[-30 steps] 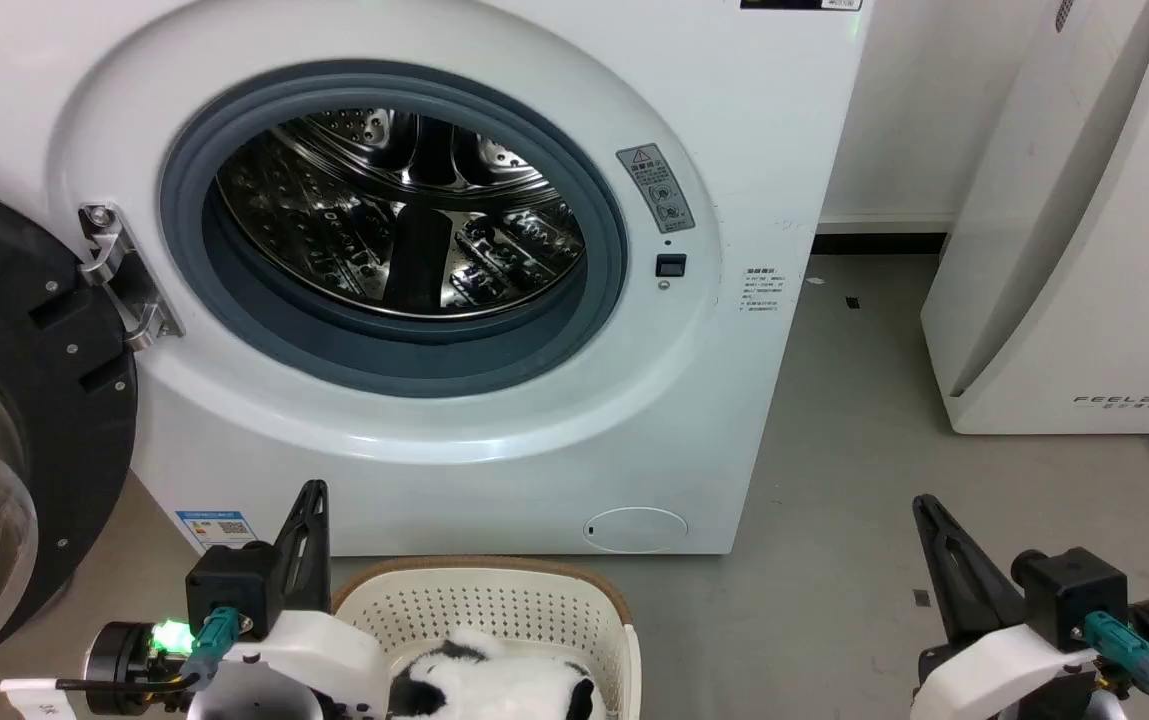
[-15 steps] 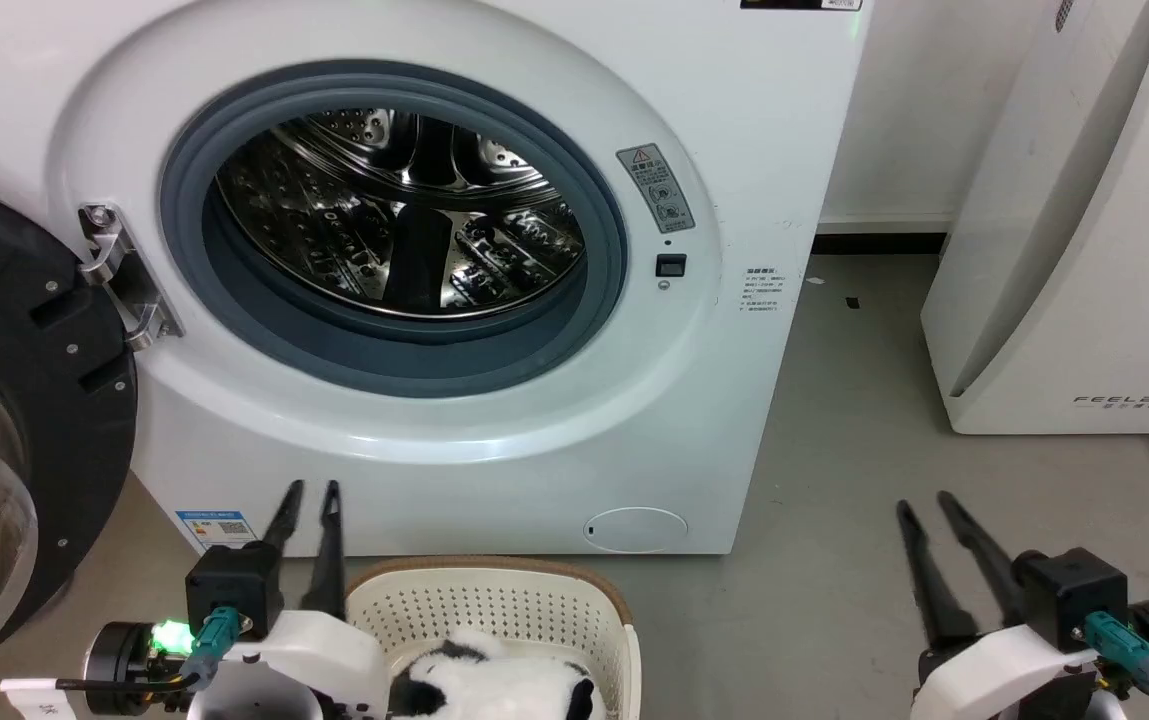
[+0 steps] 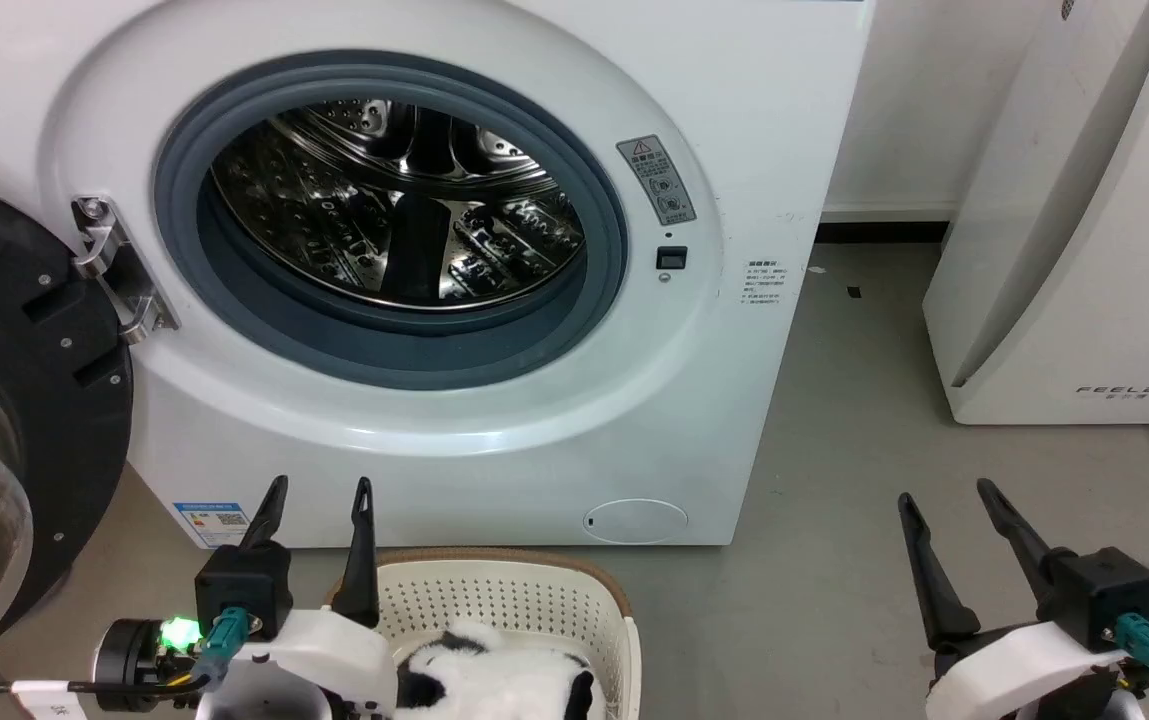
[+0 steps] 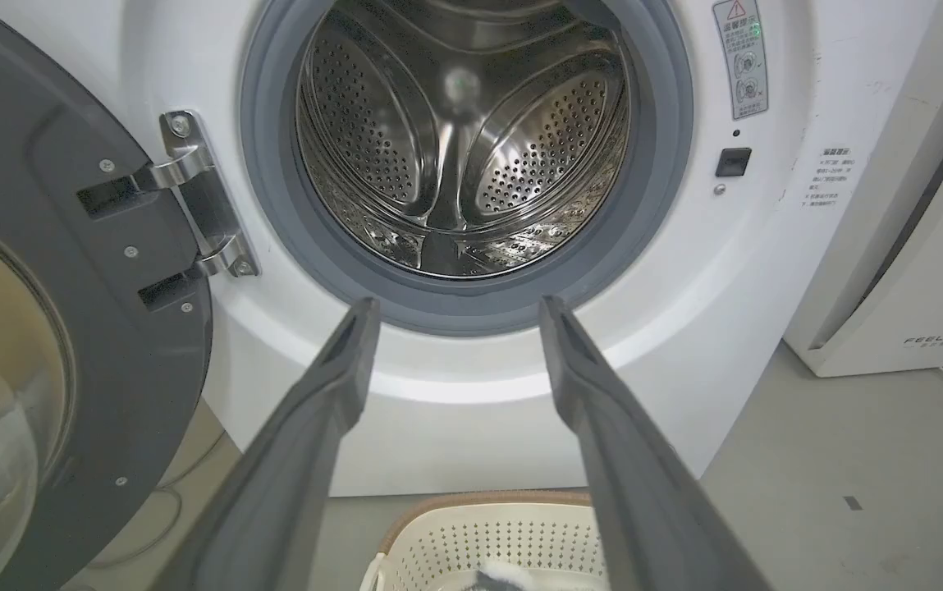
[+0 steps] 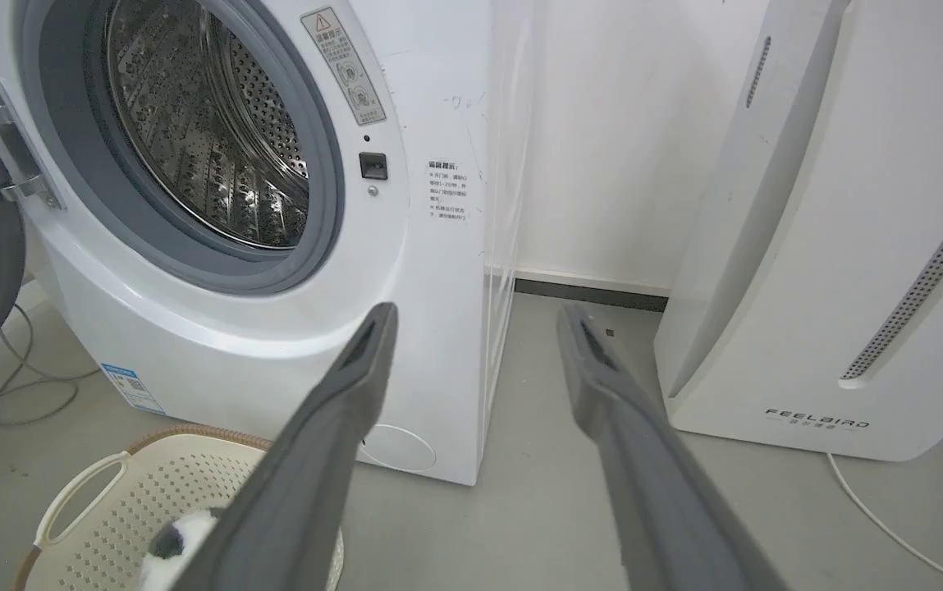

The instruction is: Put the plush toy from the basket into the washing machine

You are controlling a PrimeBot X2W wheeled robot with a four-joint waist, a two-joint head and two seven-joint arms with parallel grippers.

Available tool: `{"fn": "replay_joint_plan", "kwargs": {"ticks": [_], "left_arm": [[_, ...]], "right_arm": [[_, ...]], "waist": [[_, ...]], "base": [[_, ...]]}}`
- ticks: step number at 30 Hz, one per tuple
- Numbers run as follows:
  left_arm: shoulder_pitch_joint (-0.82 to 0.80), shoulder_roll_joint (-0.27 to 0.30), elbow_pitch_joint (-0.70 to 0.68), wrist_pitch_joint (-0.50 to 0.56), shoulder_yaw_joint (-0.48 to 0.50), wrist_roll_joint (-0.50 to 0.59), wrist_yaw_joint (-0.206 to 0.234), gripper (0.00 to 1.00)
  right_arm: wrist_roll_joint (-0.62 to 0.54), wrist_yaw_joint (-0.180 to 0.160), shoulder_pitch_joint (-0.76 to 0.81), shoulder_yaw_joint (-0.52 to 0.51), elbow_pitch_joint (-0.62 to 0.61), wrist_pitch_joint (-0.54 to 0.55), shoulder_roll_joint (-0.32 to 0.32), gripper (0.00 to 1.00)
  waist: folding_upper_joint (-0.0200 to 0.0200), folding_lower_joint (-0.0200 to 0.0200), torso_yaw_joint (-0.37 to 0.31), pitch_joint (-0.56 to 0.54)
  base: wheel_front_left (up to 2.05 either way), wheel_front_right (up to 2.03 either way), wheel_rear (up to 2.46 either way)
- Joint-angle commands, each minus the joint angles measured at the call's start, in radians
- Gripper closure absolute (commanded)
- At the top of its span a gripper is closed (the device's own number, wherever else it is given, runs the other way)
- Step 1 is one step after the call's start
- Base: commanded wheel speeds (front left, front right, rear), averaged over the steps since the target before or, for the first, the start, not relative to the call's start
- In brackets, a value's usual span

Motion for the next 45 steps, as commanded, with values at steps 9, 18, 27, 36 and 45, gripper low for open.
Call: {"fn": "replay_joint_plan", "kwargs": {"ticks": [9,18,27,36,45], "left_arm": [[-0.051,0.01,0.043,-0.029,-0.02,0.003,0.011,0.0],[-0.1,0.028,0.109,-0.047,-0.049,0.011,0.013,0.0],[-0.166,0.045,0.216,-0.066,-0.085,0.018,0.012,0.0],[-0.238,0.066,0.361,-0.085,-0.125,0.025,0.005,0.0],[-0.317,0.085,0.537,-0.102,-0.173,0.037,-0.014,0.0]], "right_arm": [[0.041,0.0,-0.019,-0.018,-0.016,-0.028,0.0,0.0],[0.067,0.0,-0.036,-0.029,-0.028,-0.047,0.0,0.0],[0.092,0.0,-0.062,-0.04,-0.041,-0.066,0.0,0.0],[0.119,0.0,-0.093,-0.052,-0.053,-0.085,0.0,0.0],[0.149,0.0,-0.122,-0.06,-0.066,-0.103,0.0,0.0]], "waist": [[-0.0001,0.0,-0.004,0.028],[-0.0001,0.0,-0.013,0.064],[-0.0001,0.0,-0.025,0.116],[-0.0001,0.0,-0.042,0.173],[-0.0001,0.0,-0.069,0.238]], "base": [[0.0,0.0,0.0],[0.0,0.0,0.0],[0.0,0.0,0.0],[0.0,0.0,0.0],[0.0,0.0,0.0]]}}
